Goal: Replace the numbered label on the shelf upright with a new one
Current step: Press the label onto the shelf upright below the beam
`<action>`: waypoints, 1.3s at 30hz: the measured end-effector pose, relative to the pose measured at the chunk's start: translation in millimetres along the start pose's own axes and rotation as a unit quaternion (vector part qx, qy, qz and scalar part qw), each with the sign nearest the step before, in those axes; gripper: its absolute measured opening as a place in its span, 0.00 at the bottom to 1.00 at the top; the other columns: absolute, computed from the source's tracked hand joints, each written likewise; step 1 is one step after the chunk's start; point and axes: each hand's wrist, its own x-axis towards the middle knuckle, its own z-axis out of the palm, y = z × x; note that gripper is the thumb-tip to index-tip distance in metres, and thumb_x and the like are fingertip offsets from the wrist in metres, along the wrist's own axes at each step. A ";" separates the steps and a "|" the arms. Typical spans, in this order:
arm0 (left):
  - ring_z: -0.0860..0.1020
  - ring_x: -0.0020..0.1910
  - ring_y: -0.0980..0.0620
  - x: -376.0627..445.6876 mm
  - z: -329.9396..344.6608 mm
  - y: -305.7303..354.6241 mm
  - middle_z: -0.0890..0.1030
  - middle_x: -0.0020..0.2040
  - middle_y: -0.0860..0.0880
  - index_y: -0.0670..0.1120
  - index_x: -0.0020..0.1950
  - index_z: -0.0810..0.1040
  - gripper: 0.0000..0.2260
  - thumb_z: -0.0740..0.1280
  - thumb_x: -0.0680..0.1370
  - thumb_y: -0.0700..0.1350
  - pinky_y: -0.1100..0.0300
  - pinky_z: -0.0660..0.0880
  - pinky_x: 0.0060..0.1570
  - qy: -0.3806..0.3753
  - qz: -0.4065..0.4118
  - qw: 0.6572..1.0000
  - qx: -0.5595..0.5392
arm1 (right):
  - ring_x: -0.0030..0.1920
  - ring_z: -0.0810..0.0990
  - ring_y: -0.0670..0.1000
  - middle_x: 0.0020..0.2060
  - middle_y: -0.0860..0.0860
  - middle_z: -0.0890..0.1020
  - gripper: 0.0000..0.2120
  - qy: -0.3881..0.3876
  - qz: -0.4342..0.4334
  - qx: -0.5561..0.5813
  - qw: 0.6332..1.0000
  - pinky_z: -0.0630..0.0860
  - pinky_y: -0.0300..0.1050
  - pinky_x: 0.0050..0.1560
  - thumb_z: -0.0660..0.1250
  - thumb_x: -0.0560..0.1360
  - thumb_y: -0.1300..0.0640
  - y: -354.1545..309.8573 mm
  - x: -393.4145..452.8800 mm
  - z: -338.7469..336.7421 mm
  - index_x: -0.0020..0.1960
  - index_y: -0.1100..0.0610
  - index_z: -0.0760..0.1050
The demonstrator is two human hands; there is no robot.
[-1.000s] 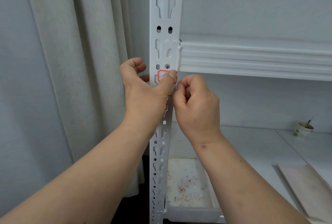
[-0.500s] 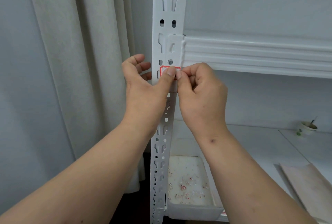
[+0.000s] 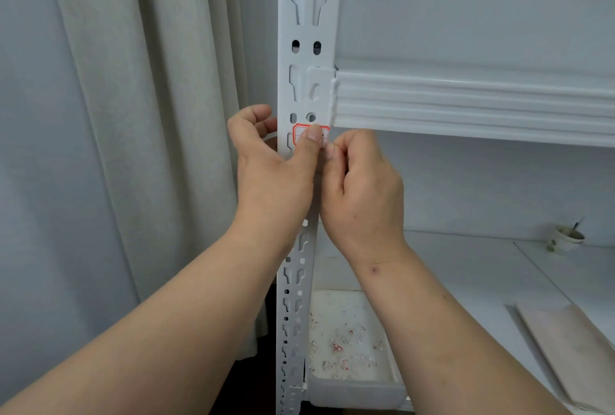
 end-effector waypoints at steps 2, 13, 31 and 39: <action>0.77 0.55 0.58 0.4 -2.4 -0.7 0.74 0.61 0.51 0.52 0.63 0.64 0.21 0.72 0.76 0.45 0.68 0.75 0.47 -0.001 -0.006 1.000 0.000 | 0.35 0.76 0.57 0.35 0.51 0.78 0.09 -0.016 0.021 0.030 0.999 0.70 0.48 0.33 0.56 0.78 0.53 2.7 -6.6 -2.6 0.46 0.57 0.71; 0.75 0.60 0.54 -4.4 -8.1 -3.2 0.72 0.62 0.50 0.53 0.64 0.63 0.19 0.69 0.78 0.45 0.74 0.73 0.38 -0.010 -0.026 0.999 -0.035 | 0.36 0.77 0.51 0.34 0.47 0.79 0.08 -0.045 0.095 0.085 0.991 0.75 0.51 0.39 0.65 0.77 0.50 -4.2 1.1 -6.3 0.47 0.55 0.73; 0.76 0.61 0.52 -3.9 -14.9 -6.9 0.75 0.62 0.51 0.53 0.65 0.65 0.19 0.68 0.78 0.46 0.66 0.75 0.45 -0.026 -0.029 0.999 -0.010 | 0.34 0.73 0.47 0.33 0.44 0.75 0.06 -0.062 0.086 0.065 0.992 0.67 0.43 0.36 0.62 0.78 0.53 -11.5 0.6 -16.0 0.43 0.51 0.68; 0.76 0.60 0.51 -2.3 -10.7 1.4 0.75 0.60 0.52 0.55 0.64 0.65 0.20 0.69 0.75 0.48 0.50 0.77 0.58 -0.026 -0.016 0.999 0.024 | 0.41 0.78 0.52 0.39 0.48 0.80 0.03 -0.021 0.083 0.022 0.996 0.74 0.48 0.41 0.65 0.76 0.54 -19.2 12.9 -11.7 0.45 0.54 0.74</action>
